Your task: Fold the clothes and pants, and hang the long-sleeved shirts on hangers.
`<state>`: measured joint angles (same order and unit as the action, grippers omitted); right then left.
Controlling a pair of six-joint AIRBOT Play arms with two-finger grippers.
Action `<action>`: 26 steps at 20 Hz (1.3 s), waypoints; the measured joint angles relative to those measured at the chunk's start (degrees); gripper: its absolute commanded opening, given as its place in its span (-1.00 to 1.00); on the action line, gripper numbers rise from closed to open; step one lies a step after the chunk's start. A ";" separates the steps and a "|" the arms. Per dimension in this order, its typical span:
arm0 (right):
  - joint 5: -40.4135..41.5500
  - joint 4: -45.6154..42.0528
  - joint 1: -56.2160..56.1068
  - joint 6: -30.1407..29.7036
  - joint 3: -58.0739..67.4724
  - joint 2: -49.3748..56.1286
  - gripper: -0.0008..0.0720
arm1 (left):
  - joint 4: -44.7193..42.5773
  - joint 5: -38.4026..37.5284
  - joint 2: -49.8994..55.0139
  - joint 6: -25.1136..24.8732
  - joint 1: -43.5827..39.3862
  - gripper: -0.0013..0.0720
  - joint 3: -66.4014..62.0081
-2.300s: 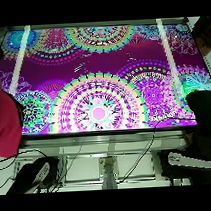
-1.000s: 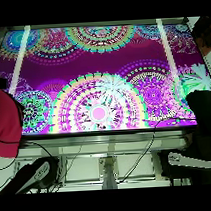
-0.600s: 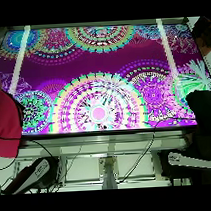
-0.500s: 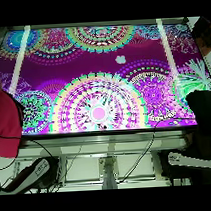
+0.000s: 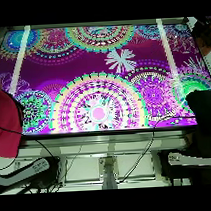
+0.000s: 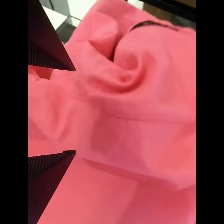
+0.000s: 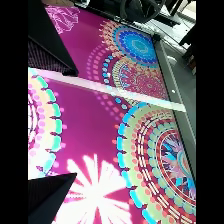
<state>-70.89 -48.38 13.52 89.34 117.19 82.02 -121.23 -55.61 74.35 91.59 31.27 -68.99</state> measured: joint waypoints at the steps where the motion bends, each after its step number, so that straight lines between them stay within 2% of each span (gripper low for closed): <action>1: 0.00 -0.02 -0.15 0.00 0.00 0.11 0.89 | -0.81 0.37 1.07 0.04 0.09 0.61 0.00; 9: 0.02 -0.07 -0.52 0.00 0.00 0.28 0.89 | -4.04 8.74 6.19 0.13 0.20 0.59 0.00; 10: 0.02 -0.07 -0.52 0.00 0.00 0.28 0.89 | -4.09 9.88 6.69 0.13 0.20 0.43 0.00; 12: 0.02 -0.07 -0.52 -0.02 0.00 0.28 0.86 | -4.15 11.80 7.72 0.15 0.20 -0.73 0.00; 13: 0.02 -0.04 -0.52 -0.02 0.00 0.28 0.86 | -4.26 12.33 8.11 0.15 0.20 -0.94 0.00; 20: 0.02 0.00 -0.52 -0.02 0.00 0.28 0.85 | -4.24 14.05 8.66 1.18 -0.02 -0.95 -0.04; 21: 0.02 0.00 -0.52 -0.02 0.00 0.28 0.73 | -4.20 14.49 7.82 2.49 -0.24 -0.95 -0.07; 23: 0.02 0.02 -0.52 -0.02 0.00 0.28 -0.32 | -3.08 16.28 4.74 7.28 -0.59 -0.95 -0.07; 24: 0.00 0.04 -0.52 -0.02 0.00 0.28 -0.70 | -1.84 17.99 2.69 9.66 -0.66 -0.95 -0.07; 25: 0.00 0.07 -0.52 -0.02 0.00 0.28 -0.93 | -0.02 19.89 0.28 11.96 -0.79 -0.95 -0.07; 26: 0.00 0.09 -0.52 -0.02 0.00 0.28 -0.92 | 2.51 22.14 -2.64 13.79 -0.92 -0.95 -0.07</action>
<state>-70.89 -48.29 12.99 89.32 117.19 82.30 -118.72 -33.47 71.70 105.38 30.35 -69.06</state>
